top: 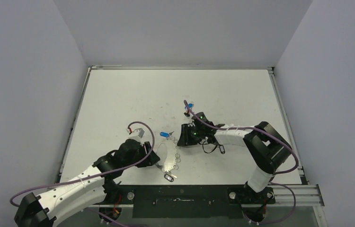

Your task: Put the keys on the keyring

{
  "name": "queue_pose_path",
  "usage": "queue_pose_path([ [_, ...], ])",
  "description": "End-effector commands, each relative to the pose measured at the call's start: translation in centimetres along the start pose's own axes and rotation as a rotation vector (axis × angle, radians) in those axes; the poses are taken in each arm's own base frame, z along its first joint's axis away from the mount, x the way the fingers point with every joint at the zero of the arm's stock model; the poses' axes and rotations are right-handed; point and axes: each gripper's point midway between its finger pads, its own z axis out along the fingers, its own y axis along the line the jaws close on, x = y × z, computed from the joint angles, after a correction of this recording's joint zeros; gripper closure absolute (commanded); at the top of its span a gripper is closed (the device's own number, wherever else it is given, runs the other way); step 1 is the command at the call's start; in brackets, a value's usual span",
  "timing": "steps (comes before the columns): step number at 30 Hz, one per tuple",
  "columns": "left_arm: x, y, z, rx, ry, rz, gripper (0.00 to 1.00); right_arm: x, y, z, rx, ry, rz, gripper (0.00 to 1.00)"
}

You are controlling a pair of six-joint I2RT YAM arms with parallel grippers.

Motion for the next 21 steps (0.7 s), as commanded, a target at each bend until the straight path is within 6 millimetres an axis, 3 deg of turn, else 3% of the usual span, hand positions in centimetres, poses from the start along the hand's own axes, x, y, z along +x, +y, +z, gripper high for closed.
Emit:
queue_pose_path([
  [1, -1.0, -1.9, 0.6, 0.051, 0.018, 0.012, 0.53, -1.4, 2.5, 0.6, -0.125, -0.024, -0.049, 0.75],
  [8, -1.4, -2.6, 2.4, 0.067, 0.088, 0.014, 0.53, -0.5, 2.8, 0.5, -0.164, 0.002, -0.056, 0.87],
  [12, -1.7, -3.1, 3.0, 0.082, 0.107, 0.042, 0.53, -0.1, 3.0, -0.1, -0.174, 0.003, -0.062, 0.99],
  [21, -2.8, -3.7, 3.6, 0.096, 0.094, 0.103, 0.53, 0.8, 4.5, -1.3, -0.207, -0.004, -0.107, 1.00],
])
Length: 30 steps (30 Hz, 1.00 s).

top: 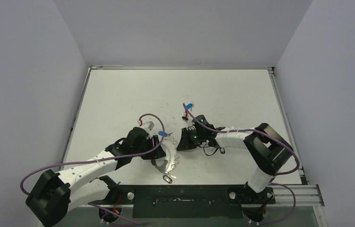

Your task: Put the keys on the keyring

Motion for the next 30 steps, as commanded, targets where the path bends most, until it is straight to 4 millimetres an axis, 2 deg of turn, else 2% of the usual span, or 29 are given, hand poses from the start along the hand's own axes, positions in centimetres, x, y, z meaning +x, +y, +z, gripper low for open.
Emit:
queue_pose_path([
  [1, -2.8, -2.7, -0.2, 0.086, -0.072, 0.069, 0.53, -1.2, 2.8, -1.0, -0.069, -0.063, -0.090, 1.00],
  [10, -3.7, -3.5, -0.3, 0.126, -0.110, 0.136, 0.53, -3.2, 4.2, -3.5, -0.006, -0.113, -0.084, 1.00],
  [14, -4.3, -4.1, -0.8, 0.173, -0.160, 0.178, 0.54, -3.3, 4.8, -4.8, 0.018, -0.103, -0.064, 1.00],
  [22, -6.1, -6.5, -3.4, 0.298, -0.314, 0.282, 0.54, -4.6, 6.7, -8.3, 0.048, -0.150, -0.051, 1.00],
  [30, -6.5, -8.5, -5.0, 0.382, -0.353, 0.369, 0.56, -6.7, 9.6, -11.4, 0.004, -0.261, -0.004, 1.00],
])
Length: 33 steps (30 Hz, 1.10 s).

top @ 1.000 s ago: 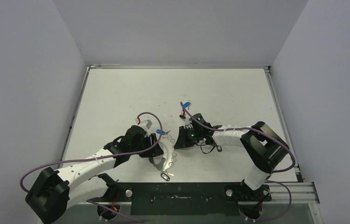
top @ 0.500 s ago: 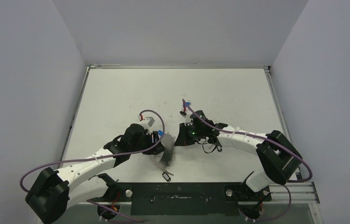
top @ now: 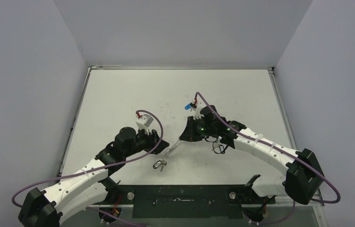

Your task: Put the keys on the keyring

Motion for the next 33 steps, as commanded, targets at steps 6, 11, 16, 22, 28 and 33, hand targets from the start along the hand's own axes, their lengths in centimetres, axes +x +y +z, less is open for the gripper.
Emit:
queue_pose_path([
  [6, -2.8, -3.6, 0.2, 0.155, -0.087, 0.165, 0.55, -3.9, 3.2, -3.2, -0.041, -0.171, 0.085, 1.00],
  [11, -2.9, -5.5, 0.3, 0.218, -0.129, 0.312, 0.54, -3.1, 2.5, -2.7, -0.031, -0.143, 0.072, 1.00],
  [16, -2.1, -7.0, 0.2, 0.263, -0.151, 0.464, 0.53, -2.7, 1.6, -2.5, 0.004, -0.154, 0.107, 1.00],
  [22, -0.6, -9.5, -0.1, 0.381, -0.238, 0.757, 0.52, -3.4, 1.1, -3.0, 0.040, -0.209, 0.187, 1.00],
  [28, -1.1, -9.3, -0.1, 0.317, -0.355, 0.965, 0.51, -2.9, 1.1, -2.8, 0.029, -0.198, 0.241, 1.00],
  [33, -2.3, -8.4, 0.5, 0.219, -0.426, 1.036, 0.51, -2.2, 1.3, -2.2, -0.011, -0.186, 0.313, 1.00],
])
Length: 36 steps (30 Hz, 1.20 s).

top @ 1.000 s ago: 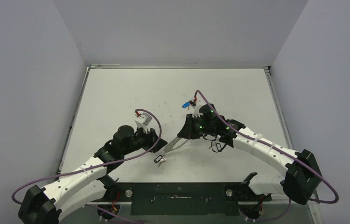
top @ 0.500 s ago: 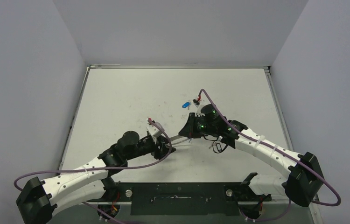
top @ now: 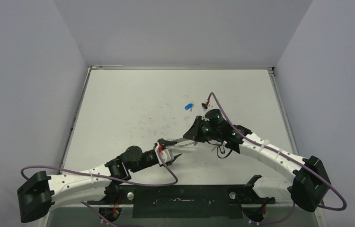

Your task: Put the keys on the keyring

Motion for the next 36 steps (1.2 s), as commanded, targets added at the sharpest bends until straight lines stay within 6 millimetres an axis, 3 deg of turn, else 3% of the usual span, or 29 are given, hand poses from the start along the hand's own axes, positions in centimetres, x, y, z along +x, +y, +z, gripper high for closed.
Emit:
queue_pose_path([
  [1, -2.8, 3.3, 0.4, -0.169, -0.110, 0.158, 0.52, -0.4, 1.8, -0.3, -0.088, -0.037, 0.074, 1.00],
  [11, -1.8, 3.3, 2.4, -0.191, -0.082, 0.235, 0.53, -0.1, 1.5, -0.1, -0.106, -0.057, 0.226, 1.00],
  [36, -1.4, 4.4, 4.0, -0.265, -0.079, 0.229, 0.70, -0.1, 2.8, -0.8, -0.177, -0.058, 0.302, 1.00],
])
